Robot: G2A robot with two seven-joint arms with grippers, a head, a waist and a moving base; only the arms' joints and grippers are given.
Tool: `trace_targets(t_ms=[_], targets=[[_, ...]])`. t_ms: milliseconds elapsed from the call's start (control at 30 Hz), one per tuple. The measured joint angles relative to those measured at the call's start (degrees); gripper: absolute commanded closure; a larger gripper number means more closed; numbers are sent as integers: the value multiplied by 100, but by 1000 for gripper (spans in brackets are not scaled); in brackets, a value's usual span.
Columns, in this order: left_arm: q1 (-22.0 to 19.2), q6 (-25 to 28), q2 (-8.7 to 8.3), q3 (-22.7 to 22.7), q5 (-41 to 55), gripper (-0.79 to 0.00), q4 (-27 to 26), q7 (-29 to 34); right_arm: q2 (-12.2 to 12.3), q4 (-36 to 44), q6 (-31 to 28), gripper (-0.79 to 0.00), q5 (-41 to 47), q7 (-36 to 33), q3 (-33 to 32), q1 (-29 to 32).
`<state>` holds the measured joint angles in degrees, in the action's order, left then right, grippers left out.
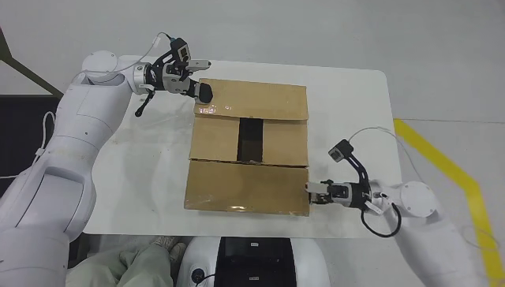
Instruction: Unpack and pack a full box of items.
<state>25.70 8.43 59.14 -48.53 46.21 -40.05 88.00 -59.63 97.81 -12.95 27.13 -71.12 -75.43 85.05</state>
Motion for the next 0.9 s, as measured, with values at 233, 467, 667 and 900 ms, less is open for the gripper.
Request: trace_targets(t_ms=[233,467,667,900], targets=[[0,0,0,0,0,-785,0,0,13,177,-233,-785,368,-19,-88,37],[0,0,0,0,0,-785,0,0,9,286,-450,-785,355,160,-87,-84],[0,0,0,0,0,-785,0,0,11,319,-594,-785,262,446,-139,-123],[0,0,0,0,0,-785,0,0,6,300,-739,-785,98,720,-150,-262]])
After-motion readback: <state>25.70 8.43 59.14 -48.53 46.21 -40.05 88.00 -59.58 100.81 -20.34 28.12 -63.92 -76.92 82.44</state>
